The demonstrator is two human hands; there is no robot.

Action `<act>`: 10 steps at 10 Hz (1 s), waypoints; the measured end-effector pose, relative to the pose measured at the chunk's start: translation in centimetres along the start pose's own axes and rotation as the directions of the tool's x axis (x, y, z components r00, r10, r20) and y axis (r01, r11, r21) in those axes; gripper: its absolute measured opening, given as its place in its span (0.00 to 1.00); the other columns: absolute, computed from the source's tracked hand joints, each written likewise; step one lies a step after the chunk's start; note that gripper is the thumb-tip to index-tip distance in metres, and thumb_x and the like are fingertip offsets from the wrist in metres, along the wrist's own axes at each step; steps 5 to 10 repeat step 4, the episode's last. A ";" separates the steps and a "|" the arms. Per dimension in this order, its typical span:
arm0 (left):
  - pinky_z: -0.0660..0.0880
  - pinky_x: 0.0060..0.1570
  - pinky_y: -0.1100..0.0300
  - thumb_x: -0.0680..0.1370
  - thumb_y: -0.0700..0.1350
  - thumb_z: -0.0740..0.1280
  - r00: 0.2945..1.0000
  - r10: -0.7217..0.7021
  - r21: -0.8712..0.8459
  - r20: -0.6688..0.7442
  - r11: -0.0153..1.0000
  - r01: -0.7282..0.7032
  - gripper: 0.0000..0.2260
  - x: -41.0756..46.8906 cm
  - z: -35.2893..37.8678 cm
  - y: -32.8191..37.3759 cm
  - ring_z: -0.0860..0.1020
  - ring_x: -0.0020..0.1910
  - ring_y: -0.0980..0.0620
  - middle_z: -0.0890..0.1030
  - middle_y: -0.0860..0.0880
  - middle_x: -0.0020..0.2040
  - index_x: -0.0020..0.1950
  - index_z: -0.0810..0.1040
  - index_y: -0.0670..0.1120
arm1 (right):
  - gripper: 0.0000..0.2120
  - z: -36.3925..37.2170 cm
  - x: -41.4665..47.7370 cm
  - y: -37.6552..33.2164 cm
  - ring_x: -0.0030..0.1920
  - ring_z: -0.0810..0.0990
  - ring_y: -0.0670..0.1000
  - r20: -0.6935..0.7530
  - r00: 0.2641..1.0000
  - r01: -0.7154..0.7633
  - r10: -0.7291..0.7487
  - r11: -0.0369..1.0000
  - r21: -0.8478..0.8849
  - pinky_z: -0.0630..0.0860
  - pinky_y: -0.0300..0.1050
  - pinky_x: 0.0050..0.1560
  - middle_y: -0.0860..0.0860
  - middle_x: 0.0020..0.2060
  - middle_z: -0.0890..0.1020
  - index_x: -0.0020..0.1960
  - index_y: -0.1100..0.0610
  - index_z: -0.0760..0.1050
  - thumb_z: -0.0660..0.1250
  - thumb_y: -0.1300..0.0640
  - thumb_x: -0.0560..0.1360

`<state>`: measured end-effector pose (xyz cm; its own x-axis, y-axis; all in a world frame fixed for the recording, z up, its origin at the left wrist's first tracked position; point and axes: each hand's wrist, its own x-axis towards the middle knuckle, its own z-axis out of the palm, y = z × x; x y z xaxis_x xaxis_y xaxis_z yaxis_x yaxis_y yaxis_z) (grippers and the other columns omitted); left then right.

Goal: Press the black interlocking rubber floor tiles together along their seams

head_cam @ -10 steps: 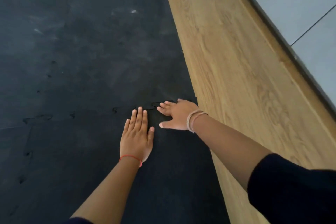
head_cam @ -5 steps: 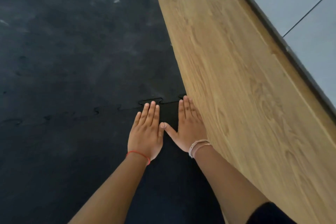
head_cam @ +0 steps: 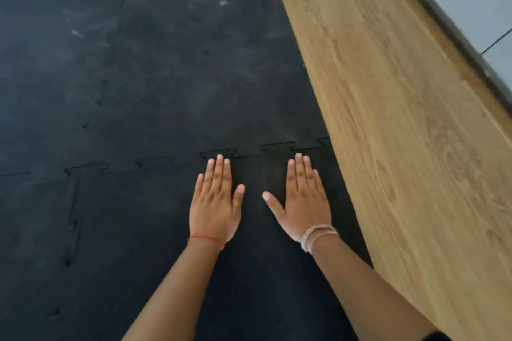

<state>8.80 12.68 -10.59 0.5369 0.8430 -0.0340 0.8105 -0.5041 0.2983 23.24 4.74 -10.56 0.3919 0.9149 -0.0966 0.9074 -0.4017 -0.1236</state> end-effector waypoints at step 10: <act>0.35 0.68 0.58 0.79 0.54 0.38 0.997 -0.015 0.028 0.077 1.000 0.013 0.25 0.4 -0.5 -0.7 0.36 0.71 0.54 0.39 0.48 0.74 0.73 0.38 0.44 | 0.41 -1.7 0.7 -0.6 0.73 0.35 0.53 0.176 0.983 -0.039 0.050 0.997 -0.062 0.36 0.48 0.71 0.57 0.74 0.38 0.71 0.61 0.32 0.35 0.32 0.72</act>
